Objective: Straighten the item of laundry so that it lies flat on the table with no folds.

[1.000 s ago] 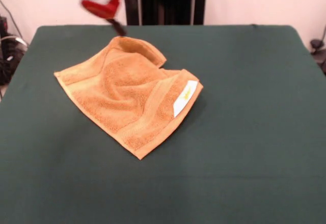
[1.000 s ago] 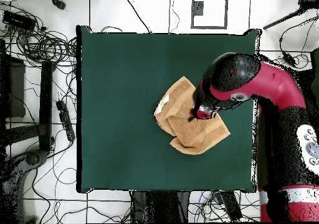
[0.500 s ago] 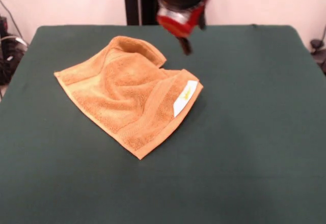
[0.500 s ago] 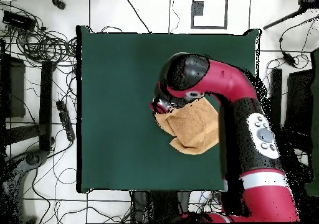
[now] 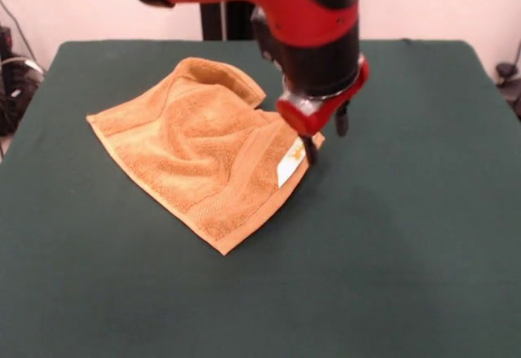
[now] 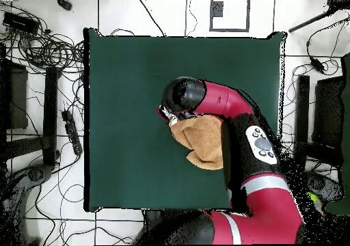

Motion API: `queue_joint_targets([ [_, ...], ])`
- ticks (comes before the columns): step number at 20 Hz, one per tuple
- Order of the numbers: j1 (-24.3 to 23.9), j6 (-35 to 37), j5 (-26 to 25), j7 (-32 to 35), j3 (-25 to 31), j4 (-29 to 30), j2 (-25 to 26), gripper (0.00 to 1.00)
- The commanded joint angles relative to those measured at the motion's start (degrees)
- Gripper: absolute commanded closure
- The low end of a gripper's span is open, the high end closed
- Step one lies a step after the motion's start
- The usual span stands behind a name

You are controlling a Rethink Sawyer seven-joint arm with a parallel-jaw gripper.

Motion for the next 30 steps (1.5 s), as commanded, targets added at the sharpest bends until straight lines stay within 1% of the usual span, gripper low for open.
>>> queue_joint_targets([
  [1,6.17,-4.42,6.36,35.50,-8.53,7.37,5.64,0.00],
  [3,7.30,-5.58,7.89,38.16,-10.06,7.86,5.57,0.00],
  [6,6.11,-7.94,10.08,37.46,-9.14,10.60,4.58,0.00],
  [8,5.90,-8.02,9.96,37.04,-9.08,11.64,4.29,0.00],
  [13,7.97,-12.45,9.10,42.35,-10.20,13.55,4.61,0.00],
  [16,8.44,-15.03,8.92,44.23,-10.19,14.96,4.81,0.00],
  [19,8.45,-19.37,7.85,44.43,-9.74,16.28,5.52,0.00],
  [21,8.50,-20.31,7.46,44.25,-9.78,16.37,6.23,0.00],
  [23,8.82,-19.25,7.11,43.66,-10.20,15.58,7.07,0.00],
  [25,9.24,-20.41,6.92,43.81,-10.50,15.79,7.51,0.00],
  [28,10.98,-17.55,7.02,43.81,-12.04,13.76,8.25,0.00],
  [29,11.04,-18.80,7.23,44.01,-11.92,13.97,8.15,0.00],
  [30,11.25,-17.98,7.62,44.10,-12.05,13.44,8.31,0.00],
])
